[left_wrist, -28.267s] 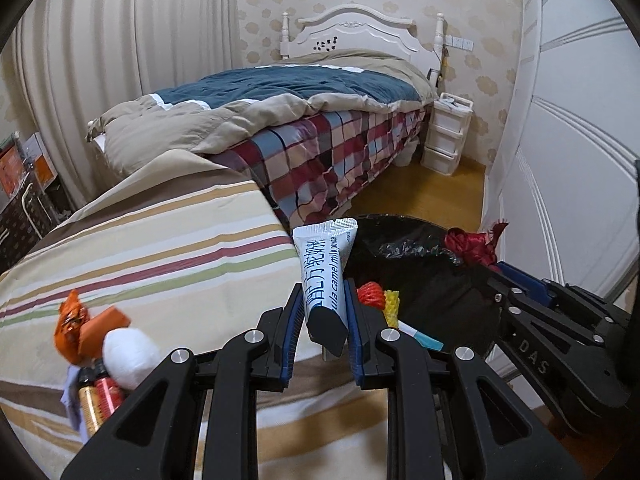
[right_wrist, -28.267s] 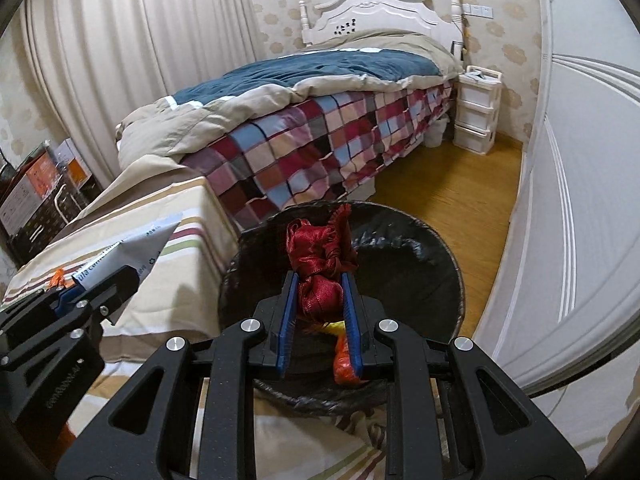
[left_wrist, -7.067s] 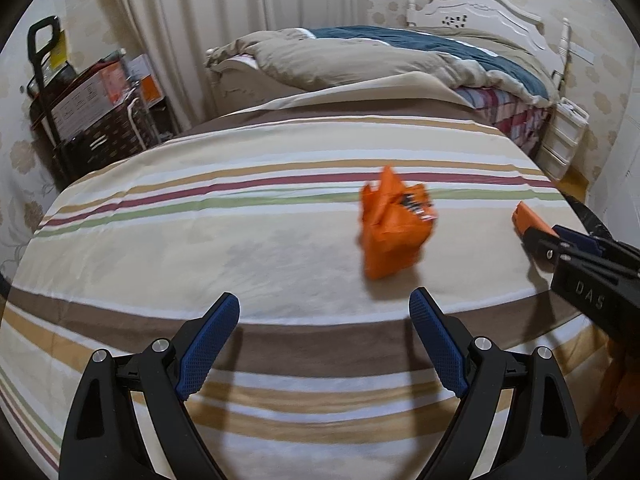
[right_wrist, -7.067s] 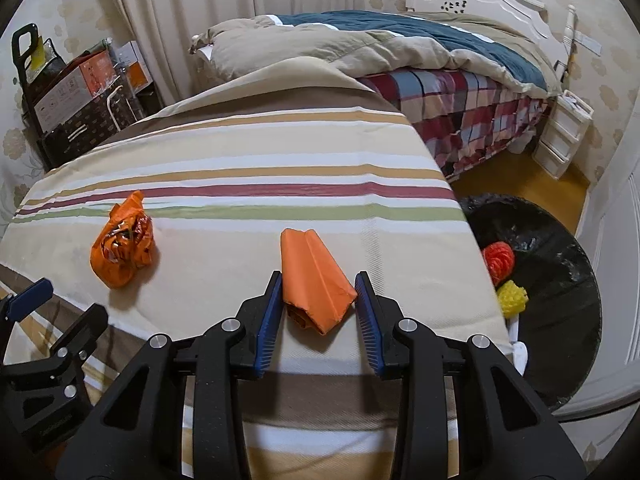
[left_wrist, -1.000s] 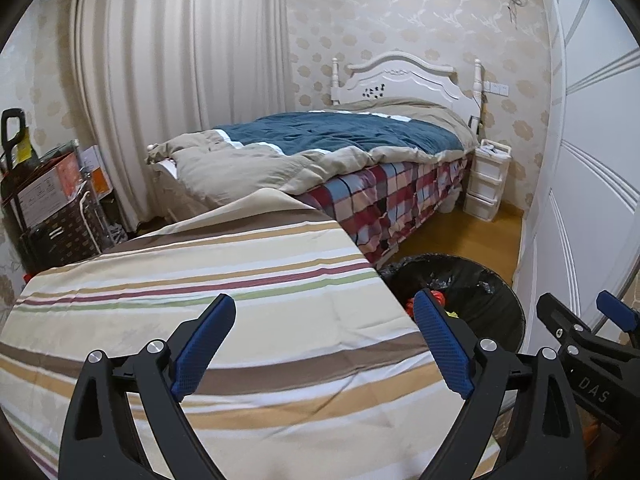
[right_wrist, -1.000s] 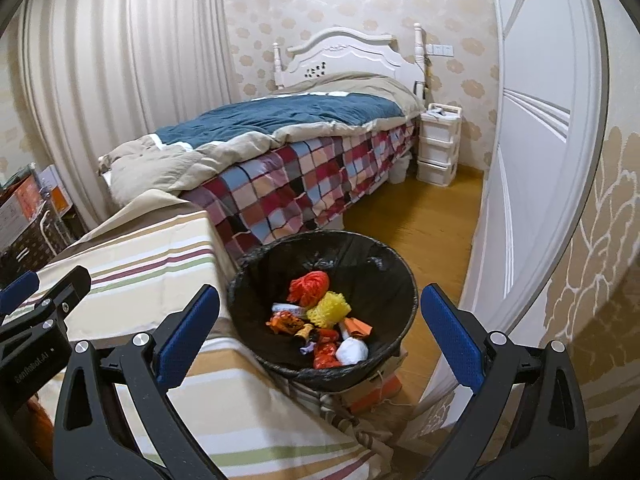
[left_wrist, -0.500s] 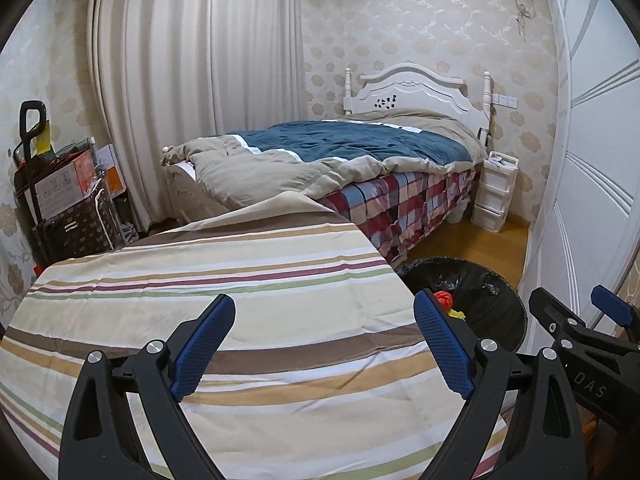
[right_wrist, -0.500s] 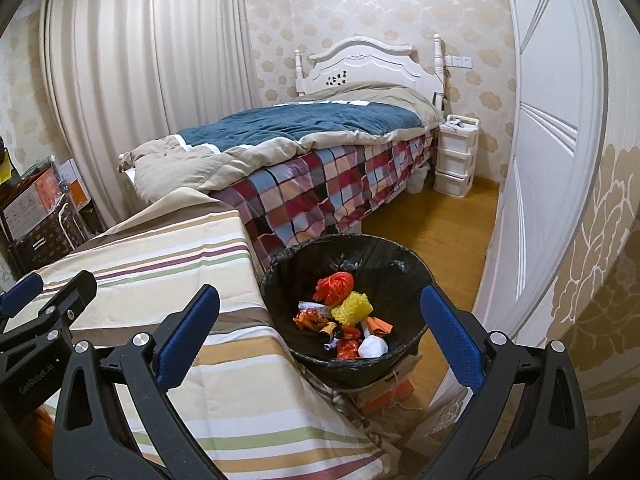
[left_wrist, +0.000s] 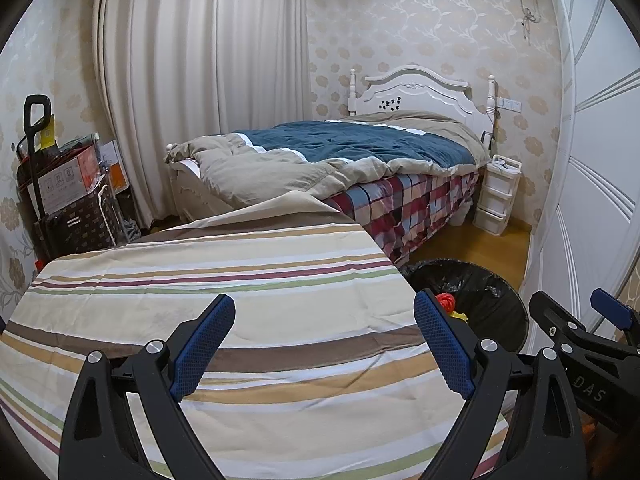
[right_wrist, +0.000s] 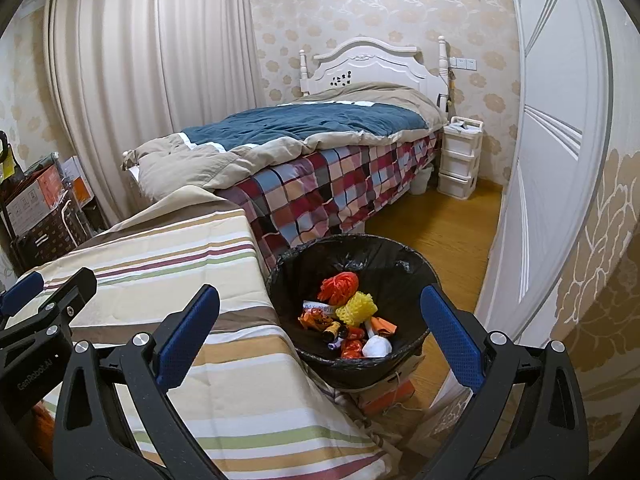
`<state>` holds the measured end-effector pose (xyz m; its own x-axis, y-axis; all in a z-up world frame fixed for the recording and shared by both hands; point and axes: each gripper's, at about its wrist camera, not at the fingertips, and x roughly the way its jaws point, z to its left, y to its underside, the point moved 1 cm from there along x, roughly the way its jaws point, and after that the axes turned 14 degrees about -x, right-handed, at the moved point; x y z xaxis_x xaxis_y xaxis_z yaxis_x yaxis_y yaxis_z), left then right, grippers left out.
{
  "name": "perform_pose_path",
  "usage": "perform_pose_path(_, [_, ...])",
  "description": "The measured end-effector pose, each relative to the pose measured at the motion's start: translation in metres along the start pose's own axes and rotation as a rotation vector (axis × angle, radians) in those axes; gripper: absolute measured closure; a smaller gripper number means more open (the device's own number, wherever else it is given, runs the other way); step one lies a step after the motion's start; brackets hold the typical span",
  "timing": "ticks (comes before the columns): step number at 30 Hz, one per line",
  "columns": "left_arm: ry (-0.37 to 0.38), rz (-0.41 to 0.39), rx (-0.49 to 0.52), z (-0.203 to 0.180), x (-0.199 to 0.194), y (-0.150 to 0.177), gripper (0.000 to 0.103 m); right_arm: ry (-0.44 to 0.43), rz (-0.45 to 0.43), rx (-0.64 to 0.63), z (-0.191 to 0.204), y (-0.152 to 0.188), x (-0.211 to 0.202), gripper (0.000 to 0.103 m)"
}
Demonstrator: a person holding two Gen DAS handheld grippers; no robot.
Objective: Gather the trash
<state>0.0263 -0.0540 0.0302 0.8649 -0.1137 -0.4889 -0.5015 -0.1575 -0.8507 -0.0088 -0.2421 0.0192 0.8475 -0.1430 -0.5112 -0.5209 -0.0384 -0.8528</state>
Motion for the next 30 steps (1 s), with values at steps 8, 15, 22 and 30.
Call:
perform_pose_path(8, [-0.002,0.000,-0.005,0.003,0.000,-0.001,0.013,0.001,-0.001,-0.002,0.001,0.000,0.000,0.005])
perform_pose_path(15, [-0.002,0.002,-0.010,0.006,-0.001,0.000,0.013,0.001,-0.001,-0.002,0.002,0.000,0.000,0.005])
perform_pose_path(22, [-0.003,0.002,-0.012,0.009,-0.001,0.000,0.013,0.001,0.000,-0.002,0.002,0.000,0.000,0.005])
perform_pose_path(30, [-0.003,0.004,-0.014,0.011,-0.001,-0.001,0.013,0.000,0.001,-0.003,0.005,0.000,-0.001,0.005])
